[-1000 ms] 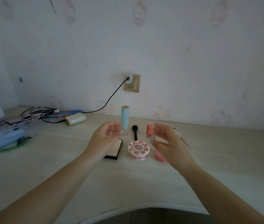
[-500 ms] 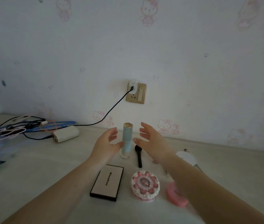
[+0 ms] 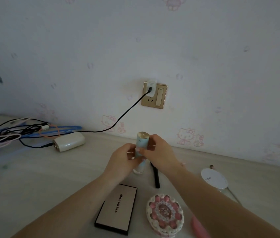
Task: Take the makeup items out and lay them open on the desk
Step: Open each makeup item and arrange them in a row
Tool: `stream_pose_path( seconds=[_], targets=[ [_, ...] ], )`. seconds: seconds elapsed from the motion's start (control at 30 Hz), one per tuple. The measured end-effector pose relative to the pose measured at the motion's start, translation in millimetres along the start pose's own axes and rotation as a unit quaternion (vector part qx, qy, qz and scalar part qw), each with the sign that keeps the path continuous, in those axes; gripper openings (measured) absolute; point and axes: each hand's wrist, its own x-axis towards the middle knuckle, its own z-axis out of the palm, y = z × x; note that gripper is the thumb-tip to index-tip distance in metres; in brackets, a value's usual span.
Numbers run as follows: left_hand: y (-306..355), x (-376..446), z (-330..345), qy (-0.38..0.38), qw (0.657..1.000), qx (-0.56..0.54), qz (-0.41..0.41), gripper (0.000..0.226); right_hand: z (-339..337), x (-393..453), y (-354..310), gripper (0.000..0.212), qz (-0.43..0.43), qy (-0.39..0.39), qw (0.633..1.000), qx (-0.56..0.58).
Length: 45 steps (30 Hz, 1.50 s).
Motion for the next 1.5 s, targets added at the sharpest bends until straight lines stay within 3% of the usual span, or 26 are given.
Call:
stream_pose_path(
  seconds=[0.33,0.5,0.73,0.9,1.1,1.5],
  targets=[
    [17.1,0.7,-28.1,0.002,0.997,-0.041,0.061,0.026,-5.5,7.7,-33.0,0.024,-0.051,-0.042,0.989,0.134],
    [4.8,-3.4,-44.7,0.015,0.998,-0.022,0.05,0.026,-18.9,12.5,-56.9,0.026,-0.059,-0.03,0.978,0.197],
    [-3.2,-4.9,-66.6,0.094,0.995,-0.033,0.02,0.025,-16.3,17.6,-45.8,0.039,-0.068,-0.017,0.997,-0.008],
    [-11.2,-5.5,-70.2,0.12,0.993,-0.007,0.011,0.024,3.0,21.1,-28.9,0.046,-0.04,-0.029,0.986,-0.162],
    [-15.3,-3.9,-67.4,0.12,0.993,-0.001,0.004,0.026,33.1,18.9,-8.8,0.053,-0.017,-0.08,0.986,-0.144],
    [-25.6,1.9,-56.9,0.114,0.993,-0.004,-0.009,0.029,55.0,11.8,20.5,0.051,-0.001,-0.072,0.987,-0.146]
  ],
)
